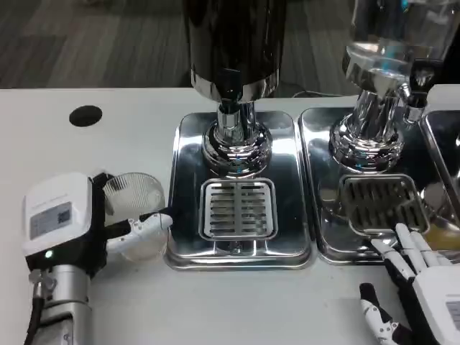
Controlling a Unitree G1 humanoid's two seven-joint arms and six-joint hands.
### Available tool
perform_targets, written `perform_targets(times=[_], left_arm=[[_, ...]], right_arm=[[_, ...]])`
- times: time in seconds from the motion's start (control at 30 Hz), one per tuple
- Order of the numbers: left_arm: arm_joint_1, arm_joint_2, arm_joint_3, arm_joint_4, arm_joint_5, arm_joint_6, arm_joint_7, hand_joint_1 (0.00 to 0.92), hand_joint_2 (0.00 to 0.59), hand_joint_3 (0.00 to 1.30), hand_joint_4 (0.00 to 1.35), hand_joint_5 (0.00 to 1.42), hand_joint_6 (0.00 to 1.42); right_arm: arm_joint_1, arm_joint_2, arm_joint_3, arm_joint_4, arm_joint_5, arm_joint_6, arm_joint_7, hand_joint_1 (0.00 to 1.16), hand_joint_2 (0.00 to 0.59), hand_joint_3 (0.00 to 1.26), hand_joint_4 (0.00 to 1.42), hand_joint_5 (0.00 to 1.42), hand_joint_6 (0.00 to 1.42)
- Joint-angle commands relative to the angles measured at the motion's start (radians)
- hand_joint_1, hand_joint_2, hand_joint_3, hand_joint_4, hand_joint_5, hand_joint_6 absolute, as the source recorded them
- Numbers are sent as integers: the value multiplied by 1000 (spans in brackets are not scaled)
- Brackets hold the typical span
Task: Grasp the cup under the faucet to collect the drink, then remove the cup.
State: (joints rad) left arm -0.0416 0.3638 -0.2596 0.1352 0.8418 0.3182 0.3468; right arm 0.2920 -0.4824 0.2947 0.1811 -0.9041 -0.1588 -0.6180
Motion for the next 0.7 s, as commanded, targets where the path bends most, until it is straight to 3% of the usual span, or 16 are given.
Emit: perform_targets(times=[0.03,0.37,0.7], left_arm=[[23,1,-19,-11,27,18,-13,748,13,857,726,904,1298],[29,-7,-19,-35,50,33,-2,763,16,844,705,890,1297],[33,-30,-25,-43,78,27,89,723,11,863,751,944,1346]], right_arm=[[-3,-6,-8,13,13,-13,-7,180,456,219,0,72,239],[-1,-6,-15,22,24,-23,-10,155,463,228,0,81,245],[4,-5,-18,32,29,-29,-14,147,462,228,0,85,264]])
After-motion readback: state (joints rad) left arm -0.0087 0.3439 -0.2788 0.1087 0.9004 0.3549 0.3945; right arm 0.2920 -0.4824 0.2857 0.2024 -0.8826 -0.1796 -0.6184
